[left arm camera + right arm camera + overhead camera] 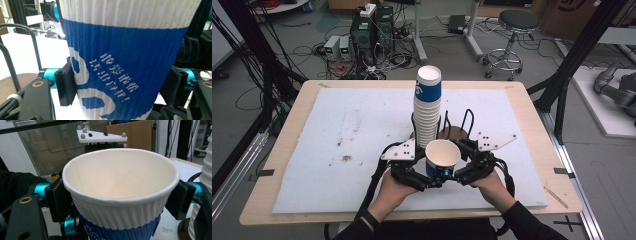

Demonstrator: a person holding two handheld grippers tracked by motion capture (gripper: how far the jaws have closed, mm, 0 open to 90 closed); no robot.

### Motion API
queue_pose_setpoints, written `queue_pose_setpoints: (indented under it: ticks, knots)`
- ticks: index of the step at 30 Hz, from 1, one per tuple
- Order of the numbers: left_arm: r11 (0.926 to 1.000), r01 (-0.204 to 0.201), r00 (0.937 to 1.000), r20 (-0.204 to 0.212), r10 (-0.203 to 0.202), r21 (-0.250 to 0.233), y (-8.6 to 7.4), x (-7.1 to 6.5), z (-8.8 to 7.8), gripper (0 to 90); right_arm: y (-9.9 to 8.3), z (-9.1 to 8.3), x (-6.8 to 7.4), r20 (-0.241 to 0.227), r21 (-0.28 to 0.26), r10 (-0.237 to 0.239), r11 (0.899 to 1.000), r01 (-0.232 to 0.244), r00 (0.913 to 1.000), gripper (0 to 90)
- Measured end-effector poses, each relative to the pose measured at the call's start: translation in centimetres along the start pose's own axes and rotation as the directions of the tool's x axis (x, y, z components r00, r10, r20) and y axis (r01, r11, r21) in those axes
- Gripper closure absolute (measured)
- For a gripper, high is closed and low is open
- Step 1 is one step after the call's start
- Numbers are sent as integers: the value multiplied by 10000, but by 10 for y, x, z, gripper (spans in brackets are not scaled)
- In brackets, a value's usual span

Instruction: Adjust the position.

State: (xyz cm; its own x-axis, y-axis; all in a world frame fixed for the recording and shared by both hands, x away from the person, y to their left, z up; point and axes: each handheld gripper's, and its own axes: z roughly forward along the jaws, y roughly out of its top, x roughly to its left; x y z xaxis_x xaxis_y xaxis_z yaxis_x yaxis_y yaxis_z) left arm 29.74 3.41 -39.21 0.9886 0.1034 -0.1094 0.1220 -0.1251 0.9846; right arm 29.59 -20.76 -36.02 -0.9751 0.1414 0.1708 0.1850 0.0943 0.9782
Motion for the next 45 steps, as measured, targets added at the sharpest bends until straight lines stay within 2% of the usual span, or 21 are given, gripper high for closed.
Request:
queue_pose_setpoints:
  ticks: [2,4,9,14,18,23,32,38,45]
  knots:
    - [9999,-104,9999,-31,104,-19,0,0,-1,272,0,0,0,-7,-12,-73,10000,73,10000,208]
    - [9996,-298,9993,-237,297,-13,1,-2,-2,263,0,-1,0,31,-14,-128,9999,128,9999,209]
    - [9998,-211,9987,-473,208,-62,2,-2,-3,193,1,-3,-1,209,-45,-156,9999,157,9997,212]
    - [9999,-122,9979,-629,128,86,2,-1,-7,170,2,-5,-3,313,-37,-246,9997,248,9992,213]
    - [9995,-198,9957,-904,218,230,4,-2,-15,167,2,-8,-3,446,-40,-262,9996,264,9987,214]
    - [9998,-205,9914,-1292,213,75,5,-4,-30,167,3,-12,-5,619,20,-333,9994,333,9975,215]
    - [9997,-241,9818,-1885,237,2,3,-8,-59,153,5,-18,-7,815,-129,-332,9993,343,9961,226]
    - [9990,-416,9712,-2341,437,139,3,-10,-76,153,5,-22,-8,986,-194,-313,9993,333,9946,226]
    - [9973,-703,9547,-2883,732,205,4,-12,-95,153,6,-31,-11,1281,-312,-281,9990,324,9914,226]
